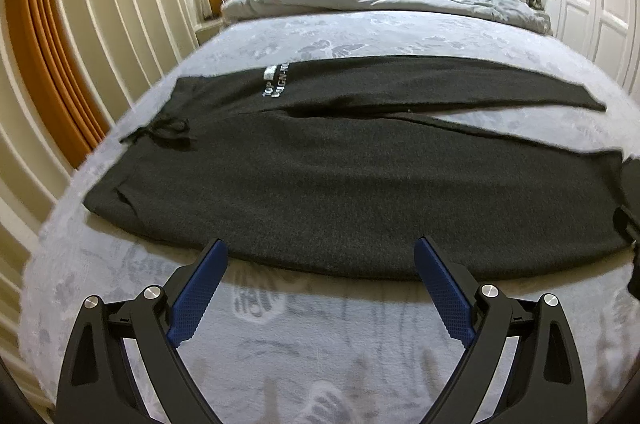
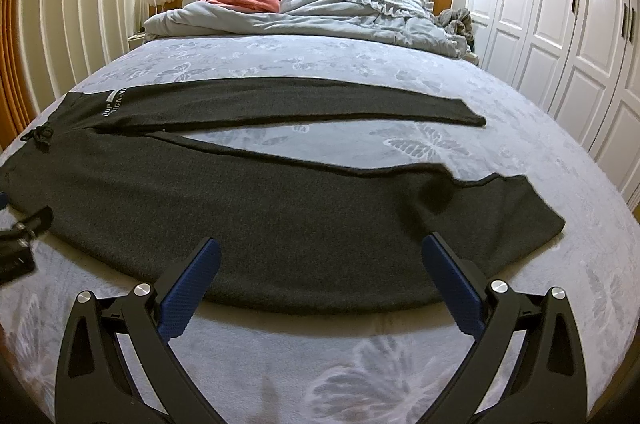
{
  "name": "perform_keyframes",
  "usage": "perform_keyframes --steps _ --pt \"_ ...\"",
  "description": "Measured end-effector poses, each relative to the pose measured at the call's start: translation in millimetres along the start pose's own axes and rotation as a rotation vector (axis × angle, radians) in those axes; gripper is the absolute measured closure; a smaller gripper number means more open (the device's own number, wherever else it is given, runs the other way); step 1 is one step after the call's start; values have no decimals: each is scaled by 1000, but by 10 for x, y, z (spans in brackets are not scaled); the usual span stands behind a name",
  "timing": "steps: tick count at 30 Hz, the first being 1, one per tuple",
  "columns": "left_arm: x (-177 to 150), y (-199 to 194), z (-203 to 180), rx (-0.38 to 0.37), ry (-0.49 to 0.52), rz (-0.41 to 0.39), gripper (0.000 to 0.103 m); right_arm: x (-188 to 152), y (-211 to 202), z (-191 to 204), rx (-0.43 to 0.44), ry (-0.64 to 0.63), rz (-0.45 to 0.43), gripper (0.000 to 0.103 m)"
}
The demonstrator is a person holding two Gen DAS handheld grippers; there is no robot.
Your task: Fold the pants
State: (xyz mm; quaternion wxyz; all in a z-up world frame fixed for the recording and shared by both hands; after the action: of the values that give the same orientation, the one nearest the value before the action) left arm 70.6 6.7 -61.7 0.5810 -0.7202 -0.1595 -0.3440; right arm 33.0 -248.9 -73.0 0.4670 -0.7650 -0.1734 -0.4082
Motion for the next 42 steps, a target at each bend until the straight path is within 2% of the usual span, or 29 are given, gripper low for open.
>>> perform_keyframes --steps 3,5,7,10,13,15,20,23,24,25,26,28,29,30,31,32,33,35,36,38,40,42 --pt "199 -33 294 -85 -110 15 11 150 148 -332 16 32 14 5" --pt "476 -1 642 -127 -182 9 11 354 357 -614 -5 45 14 5" --pt "824 131 1058 -101 -230 11 11 650 736 -986 -73 60 21 5" --pt "1370 484 1644 -49 -304 5 11 1093 1413 -1434 -124 111 56 5" --pt "1813 906 2116 -20 -367 0 11 1434 2157 -1753 -164 183 133 5" --pt "1998 1222 2395 15 -402 26 11 1590 2557 -1828 -176 225 169 5" --pt "2114 2019 2975 61 -551 116 11 1863 3395 -1571 -136 271 269 5" --pt "2096 2312 3194 77 -642 151 11 1971 3725 -1636 -250 241 295 5" --pt "2091 2366 3264 86 -670 146 11 1982 3855 -1732 -315 243 307 5" --pt "2110 2402 3314 92 -682 125 11 1962 3961 -1799 -343 262 327 5" --pt "2146 2431 3340 99 -673 108 12 1920 4070 -1854 -338 294 356 5" --pt "2167 2486 3327 137 -611 116 14 1751 4257 -1847 -253 367 436 5" --pt "2160 2490 3298 174 -565 118 28 1705 4288 -1801 -227 371 433 7" --pt "2152 2483 3272 209 -526 117 37 1726 4238 -1736 -233 328 371 13" --pt "2156 2444 3214 209 -495 99 46 1760 4187 -1653 -204 291 337 45" --pt "2166 2399 3188 186 -487 86 71 1799 4112 -1597 -184 273 314 88" --pt "2175 2351 3135 143 -498 80 80 1830 4026 -1586 -156 282 310 98" --pt "2239 2057 3024 69 -520 26 82 1971 3676 -1675 -99 309 219 99" --pt "2300 1840 2952 29 -506 -21 83 2017 3492 -1755 -73 312 177 99" --pt "2345 1417 2846 -32 -470 -67 84 2078 3075 -1901 -12 315 99 99" --pt "2300 989 2765 -77 -436 -105 84 2032 2501 -2112 48 291 18 99" --pt "2196 629 2724 -108 -411 -131 84 1910 2096 -2293 80 250 -32 99"
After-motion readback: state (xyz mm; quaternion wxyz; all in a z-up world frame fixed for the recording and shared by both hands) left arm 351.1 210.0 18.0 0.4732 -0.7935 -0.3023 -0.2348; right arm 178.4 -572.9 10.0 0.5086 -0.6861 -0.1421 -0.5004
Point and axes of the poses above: each gripper's, at about its wrist camera, not at the fingertips, and y roughly the way its jaws point, z to its left, x to its top, the point moved 8 cm from there along y, roughly the way its jaws point, and after that the axes turned 12 degrees about -x, right-handed, at the moved point
